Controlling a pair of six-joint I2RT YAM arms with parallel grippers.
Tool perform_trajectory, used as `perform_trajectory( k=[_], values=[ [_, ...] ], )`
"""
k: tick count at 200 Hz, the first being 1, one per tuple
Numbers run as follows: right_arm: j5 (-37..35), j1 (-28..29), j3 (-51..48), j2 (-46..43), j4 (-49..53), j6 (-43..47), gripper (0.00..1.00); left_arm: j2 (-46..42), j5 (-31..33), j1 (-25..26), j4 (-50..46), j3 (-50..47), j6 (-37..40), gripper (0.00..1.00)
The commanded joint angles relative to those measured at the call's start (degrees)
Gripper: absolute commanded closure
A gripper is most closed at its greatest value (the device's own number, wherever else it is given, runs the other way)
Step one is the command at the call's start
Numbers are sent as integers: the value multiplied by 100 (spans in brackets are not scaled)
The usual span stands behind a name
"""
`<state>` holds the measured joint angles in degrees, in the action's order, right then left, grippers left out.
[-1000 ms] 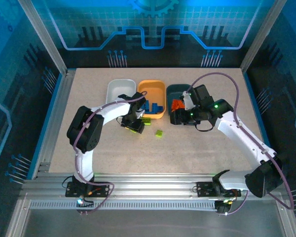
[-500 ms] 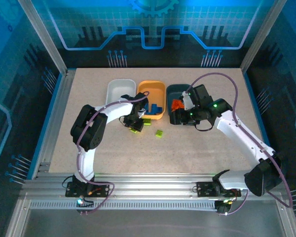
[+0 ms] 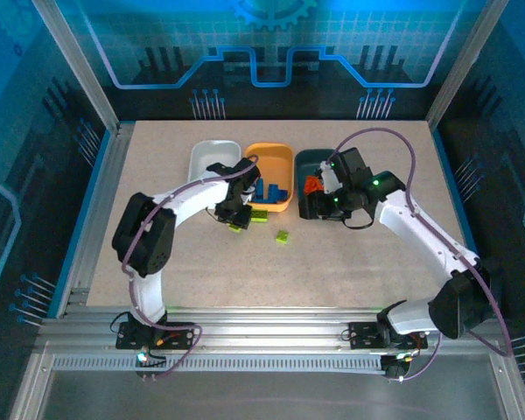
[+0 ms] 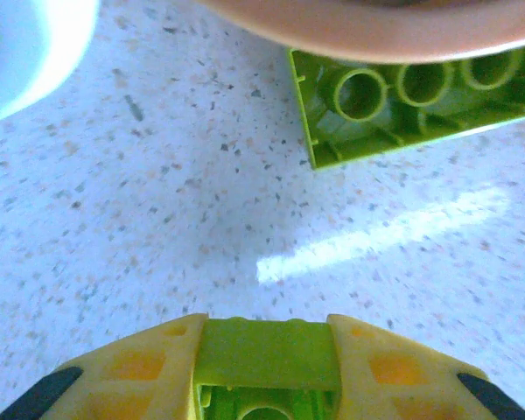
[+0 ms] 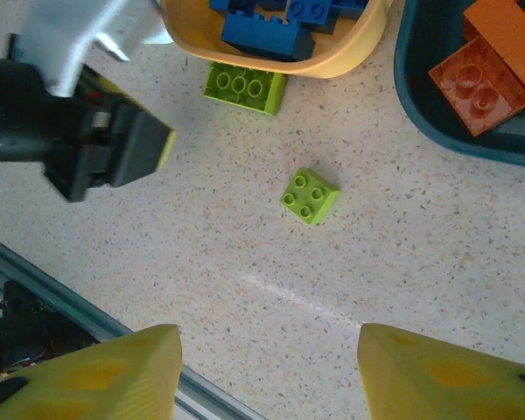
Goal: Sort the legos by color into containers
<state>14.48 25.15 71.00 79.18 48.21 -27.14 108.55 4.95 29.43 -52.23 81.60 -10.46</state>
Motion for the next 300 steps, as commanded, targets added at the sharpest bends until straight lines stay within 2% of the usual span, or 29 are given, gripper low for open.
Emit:
perform_trajectory(
  k=[1,24,45,86,126,149,168,221,276,300],
  values=[
    [-113,-106,292,334,356,139,43,-567,14,35,-372,14,-313,74],
    [-59,-107,288,629,495,156,42,-887,134,-27,-543,77,-344,74],
    [88,-90,132,728,360,74,42,-851,182,-381,-687,390,-253,73],
    [-56,251,8,1096,369,-78,40,0,204,-1214,-935,1638,-47,73],
    [-469,767,173,1637,358,-382,34,1142,415,-1584,-1173,2830,104,73],
    [-709,1060,460,2055,347,-493,29,1562,417,-1638,-1317,3337,132,64],
    [-867,1260,742,2475,400,-574,27,1677,384,-1651,-1349,3480,62,49],
    [-1275,1405,1299,3283,467,-813,25,1006,86,-1643,-1316,3183,-300,26],
    [-1507,1453,1682,3777,514,-929,26,-448,-87,-1601,-1045,1981,-602,19],
    [-1674,1485,1818,3923,557,-951,30,-1003,-197,-1581,-878,1339,-758,18]
  ],
)
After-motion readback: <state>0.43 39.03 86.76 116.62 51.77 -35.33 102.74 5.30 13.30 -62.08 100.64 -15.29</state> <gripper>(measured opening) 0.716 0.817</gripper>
